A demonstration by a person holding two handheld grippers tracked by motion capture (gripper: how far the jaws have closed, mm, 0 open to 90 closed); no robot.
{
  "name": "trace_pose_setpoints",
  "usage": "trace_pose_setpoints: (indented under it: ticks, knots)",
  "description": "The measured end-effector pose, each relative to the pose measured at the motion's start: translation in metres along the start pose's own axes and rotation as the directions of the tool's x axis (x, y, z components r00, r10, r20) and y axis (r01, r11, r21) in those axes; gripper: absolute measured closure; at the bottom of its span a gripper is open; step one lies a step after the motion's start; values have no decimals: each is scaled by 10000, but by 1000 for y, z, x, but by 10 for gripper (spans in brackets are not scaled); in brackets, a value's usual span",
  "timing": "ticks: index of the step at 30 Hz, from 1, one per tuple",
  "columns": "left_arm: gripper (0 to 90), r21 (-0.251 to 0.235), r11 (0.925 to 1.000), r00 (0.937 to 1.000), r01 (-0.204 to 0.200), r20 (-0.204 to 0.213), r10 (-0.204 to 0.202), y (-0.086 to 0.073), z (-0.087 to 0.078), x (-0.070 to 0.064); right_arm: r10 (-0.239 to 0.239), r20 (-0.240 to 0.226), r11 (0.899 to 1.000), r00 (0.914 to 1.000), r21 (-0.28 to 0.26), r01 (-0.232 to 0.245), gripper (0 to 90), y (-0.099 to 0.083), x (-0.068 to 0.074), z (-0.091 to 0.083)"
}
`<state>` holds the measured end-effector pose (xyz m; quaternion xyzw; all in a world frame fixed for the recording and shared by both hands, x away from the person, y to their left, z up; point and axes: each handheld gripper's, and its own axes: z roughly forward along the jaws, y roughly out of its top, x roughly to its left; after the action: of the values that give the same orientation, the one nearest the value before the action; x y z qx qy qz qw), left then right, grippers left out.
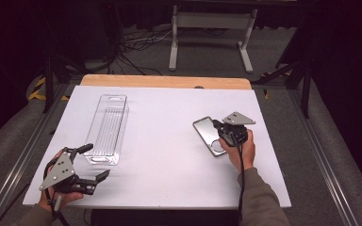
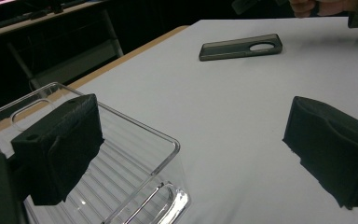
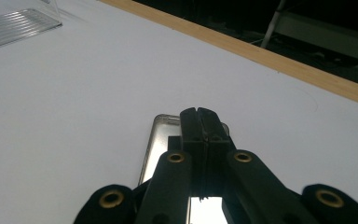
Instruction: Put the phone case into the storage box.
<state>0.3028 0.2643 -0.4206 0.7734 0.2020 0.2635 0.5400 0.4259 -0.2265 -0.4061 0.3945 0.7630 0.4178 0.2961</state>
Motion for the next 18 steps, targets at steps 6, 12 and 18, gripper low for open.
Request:
trace_pose_setpoints:
  ticks: [6, 12, 18]
  knots:
    - [48, 42, 10000, 10000, -80, 35, 79, 0, 1, 1, 151, 149, 9992, 9998, 361, -157, 900, 0, -8, 13]
    - [48, 75, 9999, 9999, -109, 82, 109, 0, 1, 0, 350, 178, 9964, 9992, 773, -363, 900, 1, -14, 25]
    - [49, 54, 10000, 9998, -70, 194, 68, -1, 3, -2, 516, 321, 9901, 9982, 1288, -553, 900, 4, -20, 41]
